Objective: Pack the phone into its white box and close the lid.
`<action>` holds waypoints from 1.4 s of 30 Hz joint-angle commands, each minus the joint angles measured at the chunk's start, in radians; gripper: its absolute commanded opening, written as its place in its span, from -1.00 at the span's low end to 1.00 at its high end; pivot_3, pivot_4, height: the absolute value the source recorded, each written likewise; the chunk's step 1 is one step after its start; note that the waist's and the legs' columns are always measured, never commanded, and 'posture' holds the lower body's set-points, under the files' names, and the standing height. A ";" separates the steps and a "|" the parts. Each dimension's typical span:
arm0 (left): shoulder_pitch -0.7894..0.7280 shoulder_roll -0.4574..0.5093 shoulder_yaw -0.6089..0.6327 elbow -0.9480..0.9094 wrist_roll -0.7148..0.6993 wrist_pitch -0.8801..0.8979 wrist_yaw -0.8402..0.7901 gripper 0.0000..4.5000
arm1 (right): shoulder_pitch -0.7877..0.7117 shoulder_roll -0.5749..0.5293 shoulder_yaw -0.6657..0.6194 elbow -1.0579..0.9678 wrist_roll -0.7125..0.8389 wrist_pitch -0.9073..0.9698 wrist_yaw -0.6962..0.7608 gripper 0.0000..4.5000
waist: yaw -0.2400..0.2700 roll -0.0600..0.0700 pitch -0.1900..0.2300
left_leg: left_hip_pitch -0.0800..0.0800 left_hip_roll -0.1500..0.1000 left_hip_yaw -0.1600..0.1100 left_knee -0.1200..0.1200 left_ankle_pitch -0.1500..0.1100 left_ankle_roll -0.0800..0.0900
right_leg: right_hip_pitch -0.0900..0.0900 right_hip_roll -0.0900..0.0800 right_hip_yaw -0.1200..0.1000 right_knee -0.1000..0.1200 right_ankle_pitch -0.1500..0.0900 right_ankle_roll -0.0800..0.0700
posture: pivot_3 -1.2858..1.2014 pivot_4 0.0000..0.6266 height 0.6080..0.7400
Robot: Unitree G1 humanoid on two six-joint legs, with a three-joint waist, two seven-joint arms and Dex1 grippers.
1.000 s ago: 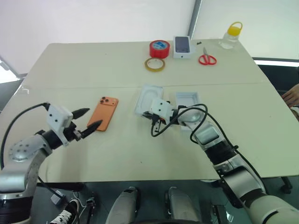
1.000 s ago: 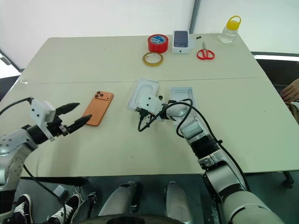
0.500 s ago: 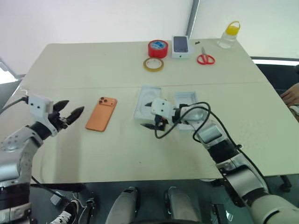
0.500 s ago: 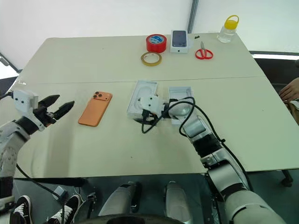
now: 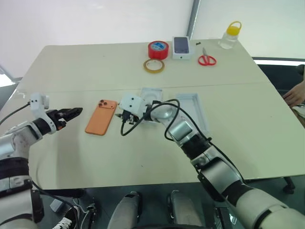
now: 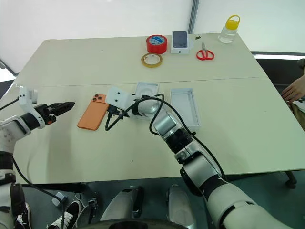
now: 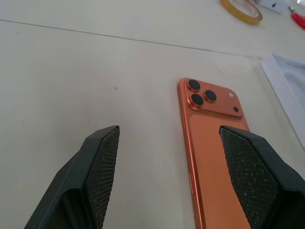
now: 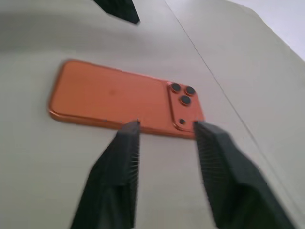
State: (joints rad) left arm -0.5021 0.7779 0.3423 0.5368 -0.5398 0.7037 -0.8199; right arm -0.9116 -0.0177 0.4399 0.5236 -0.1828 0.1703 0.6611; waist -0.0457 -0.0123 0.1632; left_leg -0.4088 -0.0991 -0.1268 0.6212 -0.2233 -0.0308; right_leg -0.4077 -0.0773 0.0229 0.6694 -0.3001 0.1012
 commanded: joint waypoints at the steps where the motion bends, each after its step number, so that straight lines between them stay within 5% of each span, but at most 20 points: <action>1: -0.051 0.017 -0.046 0.083 0.036 -0.006 -0.074 0.57 | -0.047 0.065 0.012 0.071 -0.026 -0.044 -0.054 -0.98 | -0.002 0.000 0.000 | 0.000 0.000 0.000 0.000 0.000 0.000 | 0.000 0.000 0.000 0.000 0.000 0.000 | 0.03 -0.52 1.00; 15: -0.157 -0.017 -0.213 0.312 0.165 0.025 -0.283 0.57 | -0.132 0.193 0.029 0.304 -0.081 0.002 -0.041 -0.98 | -0.023 0.000 -0.001 | 0.000 0.000 -0.001 0.001 0.001 -0.001 | -0.002 0.000 0.000 0.007 0.000 0.000 | 0.03 -0.52 1.00; 42: -0.144 -0.120 -0.260 0.261 0.214 0.141 -0.383 0.57 | -0.151 0.194 0.045 0.343 -0.151 0.083 -0.031 -0.98 | -0.022 0.004 -0.007 | 0.002 -0.005 -0.004 0.002 0.000 0.001 | -0.001 -0.002 0.000 0.012 0.000 0.000 | 0.03 -0.52 1.00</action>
State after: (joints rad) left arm -0.6767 0.7151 0.1684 0.7750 -0.3399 0.7972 -1.1790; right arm -1.0425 0.1654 0.4850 0.8786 -0.3329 0.2558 0.6288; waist -0.0674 -0.0086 0.1564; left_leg -0.4063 -0.1039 -0.1305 0.6228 -0.2237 -0.0297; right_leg -0.4085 -0.0795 0.0232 0.6816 -0.3006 0.1017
